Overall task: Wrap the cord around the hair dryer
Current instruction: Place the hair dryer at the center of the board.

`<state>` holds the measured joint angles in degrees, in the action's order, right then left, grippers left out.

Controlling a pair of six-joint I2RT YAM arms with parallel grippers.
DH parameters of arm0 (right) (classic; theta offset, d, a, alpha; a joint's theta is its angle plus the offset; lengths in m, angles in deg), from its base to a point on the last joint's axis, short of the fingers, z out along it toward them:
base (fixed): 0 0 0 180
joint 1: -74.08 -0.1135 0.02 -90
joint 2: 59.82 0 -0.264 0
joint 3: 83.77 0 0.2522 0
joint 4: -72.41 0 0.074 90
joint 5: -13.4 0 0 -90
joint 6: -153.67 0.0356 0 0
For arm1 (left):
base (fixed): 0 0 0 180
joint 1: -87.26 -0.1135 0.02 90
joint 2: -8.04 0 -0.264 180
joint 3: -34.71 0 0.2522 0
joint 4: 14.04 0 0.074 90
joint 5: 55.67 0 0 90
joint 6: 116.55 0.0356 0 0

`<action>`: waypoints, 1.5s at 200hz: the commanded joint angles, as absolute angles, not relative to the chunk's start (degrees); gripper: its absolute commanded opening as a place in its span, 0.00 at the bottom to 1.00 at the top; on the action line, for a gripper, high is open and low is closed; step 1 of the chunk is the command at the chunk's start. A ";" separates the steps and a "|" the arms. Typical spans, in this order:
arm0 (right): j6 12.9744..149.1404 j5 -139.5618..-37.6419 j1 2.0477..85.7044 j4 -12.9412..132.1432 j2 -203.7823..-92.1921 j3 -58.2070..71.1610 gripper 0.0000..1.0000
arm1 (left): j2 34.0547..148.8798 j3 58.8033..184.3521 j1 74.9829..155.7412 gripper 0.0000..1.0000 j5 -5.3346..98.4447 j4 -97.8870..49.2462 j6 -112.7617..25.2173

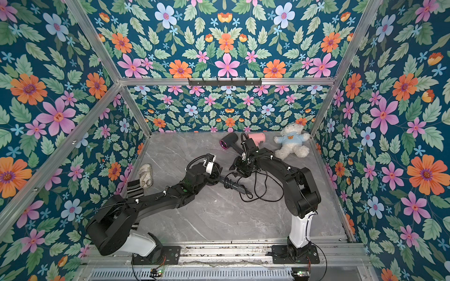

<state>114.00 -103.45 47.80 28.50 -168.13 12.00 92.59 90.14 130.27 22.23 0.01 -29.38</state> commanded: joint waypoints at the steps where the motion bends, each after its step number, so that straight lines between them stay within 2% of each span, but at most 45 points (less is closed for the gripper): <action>1: 115.35 -104.07 46.95 28.57 -168.80 12.52 0.57 | 92.74 90.58 130.49 0.00 21.12 4.98 -28.84; 21: 115.53 -104.42 46.75 28.81 -169.85 12.78 0.54 | 93.06 90.62 130.69 0.00 21.14 5.49 -28.84; 209: 114.05 -102.65 46.55 28.68 -171.26 13.00 0.00 | 94.65 90.61 131.52 0.00 20.02 8.17 -27.52; 266: 111.79 -98.32 46.41 31.83 -171.53 14.69 0.00 | 97.76 92.06 131.48 0.00 17.68 13.44 -25.33; 300: 108.67 -94.05 45.63 33.18 -171.28 15.03 0.00 | 101.57 89.05 131.69 0.00 14.47 22.80 -23.63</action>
<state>110.98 -98.21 46.24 31.78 -171.44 14.85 99.96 91.26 131.53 17.77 11.16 -24.97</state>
